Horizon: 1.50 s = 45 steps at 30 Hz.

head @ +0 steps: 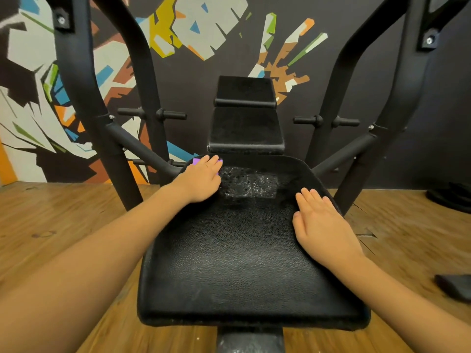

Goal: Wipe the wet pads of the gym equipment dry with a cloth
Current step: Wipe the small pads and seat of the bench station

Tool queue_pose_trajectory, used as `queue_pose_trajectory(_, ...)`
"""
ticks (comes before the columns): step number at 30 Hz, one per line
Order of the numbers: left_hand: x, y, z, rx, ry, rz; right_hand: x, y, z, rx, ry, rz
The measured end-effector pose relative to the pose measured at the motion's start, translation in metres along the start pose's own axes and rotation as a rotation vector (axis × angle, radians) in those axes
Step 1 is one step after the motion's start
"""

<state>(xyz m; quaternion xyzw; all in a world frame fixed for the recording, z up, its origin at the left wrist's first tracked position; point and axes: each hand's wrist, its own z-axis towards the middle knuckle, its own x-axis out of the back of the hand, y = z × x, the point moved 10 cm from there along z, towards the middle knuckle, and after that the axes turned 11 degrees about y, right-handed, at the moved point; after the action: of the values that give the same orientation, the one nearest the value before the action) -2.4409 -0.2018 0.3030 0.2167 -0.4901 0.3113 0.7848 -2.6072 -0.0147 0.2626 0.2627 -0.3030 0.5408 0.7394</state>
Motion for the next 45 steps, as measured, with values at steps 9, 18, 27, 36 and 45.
queue_pose_trajectory(9, 0.006, 0.009, -0.039, -0.004, 0.043, -0.055, 0.001, -0.001, -0.001, 0.001, 0.0, 0.002)
queue_pose_trajectory(18, 0.001, 0.011, -0.057, -0.015, 0.006, -0.052, 0.007, -0.004, 0.0, 0.021, 0.018, -0.041)
queue_pose_trajectory(27, -0.001, 0.007, 0.003, 0.036, 0.03, -0.051, 0.007, -0.003, 0.001, 0.017, 0.013, -0.044)
queue_pose_trajectory(36, -0.004, 0.02, -0.078, 0.004, -0.05, -0.077, 0.008, -0.004, 0.002, 0.026, 0.026, -0.03)
queue_pose_trajectory(45, -0.003, 0.013, -0.059, 0.075, 0.032, 0.015, 0.009, -0.004, 0.001, 0.012, 0.016, -0.023)
